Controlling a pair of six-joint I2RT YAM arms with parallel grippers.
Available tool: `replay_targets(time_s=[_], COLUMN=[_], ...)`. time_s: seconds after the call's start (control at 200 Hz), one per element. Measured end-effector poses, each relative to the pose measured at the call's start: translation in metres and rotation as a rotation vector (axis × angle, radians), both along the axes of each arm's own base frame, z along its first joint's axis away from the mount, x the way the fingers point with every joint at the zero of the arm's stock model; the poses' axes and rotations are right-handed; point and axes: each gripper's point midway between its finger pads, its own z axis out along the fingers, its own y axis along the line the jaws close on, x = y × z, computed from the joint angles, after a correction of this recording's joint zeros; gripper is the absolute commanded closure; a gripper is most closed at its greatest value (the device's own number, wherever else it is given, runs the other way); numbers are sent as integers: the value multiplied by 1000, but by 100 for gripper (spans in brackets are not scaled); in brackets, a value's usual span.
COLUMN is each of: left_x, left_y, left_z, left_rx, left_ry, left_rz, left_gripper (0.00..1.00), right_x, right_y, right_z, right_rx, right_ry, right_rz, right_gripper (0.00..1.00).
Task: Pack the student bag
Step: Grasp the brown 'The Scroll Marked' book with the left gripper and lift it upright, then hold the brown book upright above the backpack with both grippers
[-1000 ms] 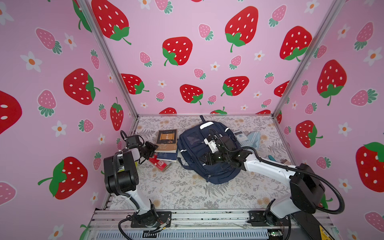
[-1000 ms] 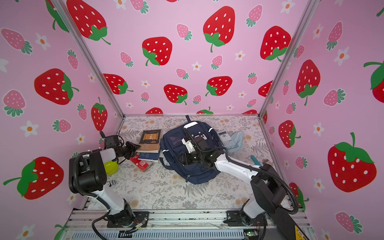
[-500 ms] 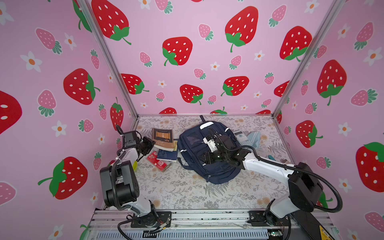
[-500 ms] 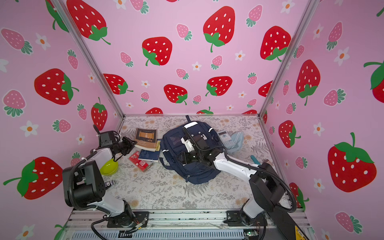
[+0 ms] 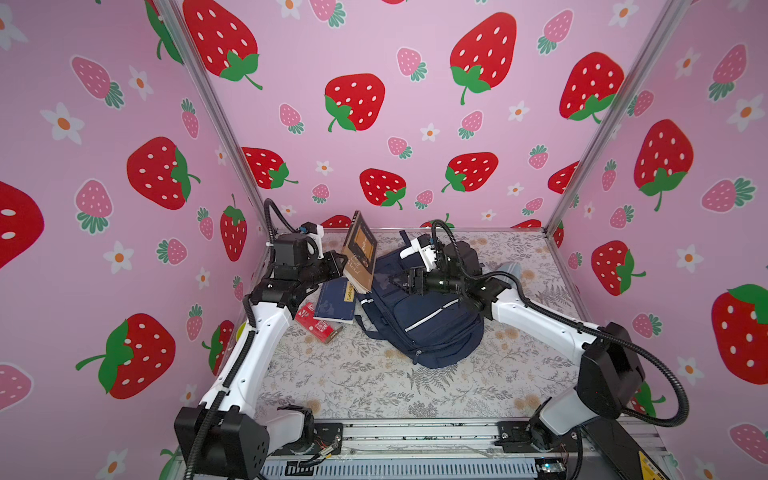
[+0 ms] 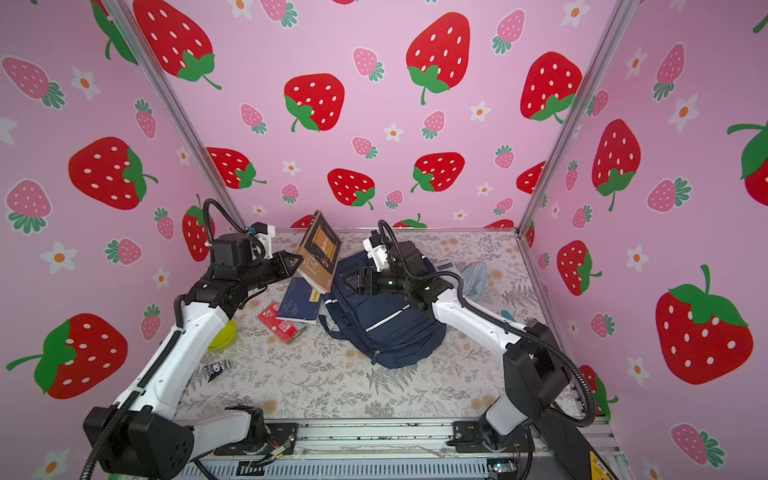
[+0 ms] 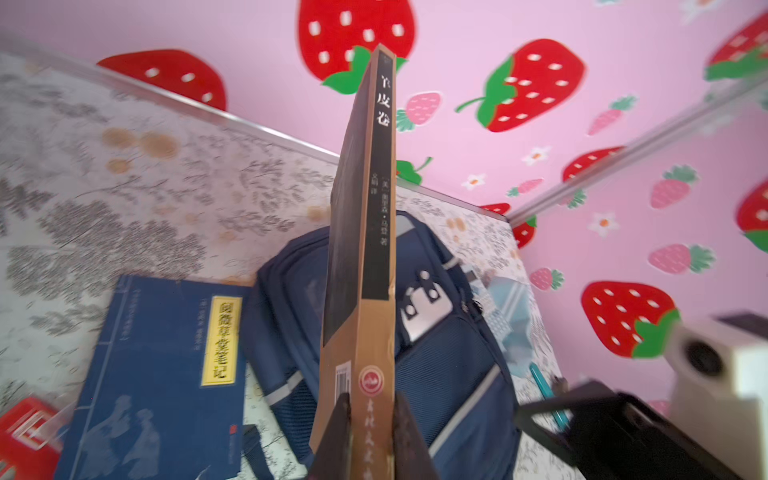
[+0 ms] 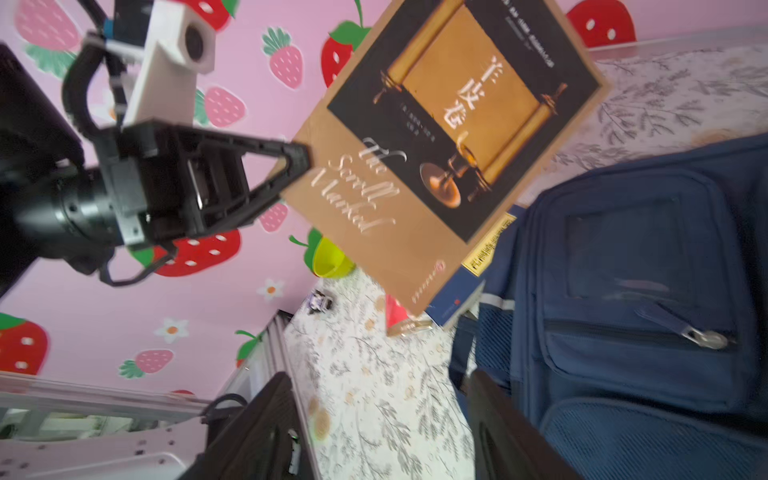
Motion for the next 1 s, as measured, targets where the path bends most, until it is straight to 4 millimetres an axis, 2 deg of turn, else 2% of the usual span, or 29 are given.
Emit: replay_targets(time_s=[0.11, 0.225, 0.405, 0.745, 1.0], left_x=[-19, -33, -48, -68, -84], left_y=[-24, -39, -60, -99, -111], left_z=[30, 54, 87, 125, 146], left_rx=[-18, -85, -239, -483, -580], left_ry=[-82, -140, -224, -278, -323], left_rz=[-94, -163, -265, -449, -528], left_gripper=[100, 100, 100, 100, 100], right_x=[12, 26, 30, 11, 15], right_y=[-12, -33, -58, -77, -86], right_z=[16, 17, 33, 84, 92], right_rx=[114, 209, 358, 548, 607], right_ry=[0, 22, 7, -122, -150], right_rz=[-7, -27, -11, 86, 115], right_gripper=[17, 15, 9, 7, 9])
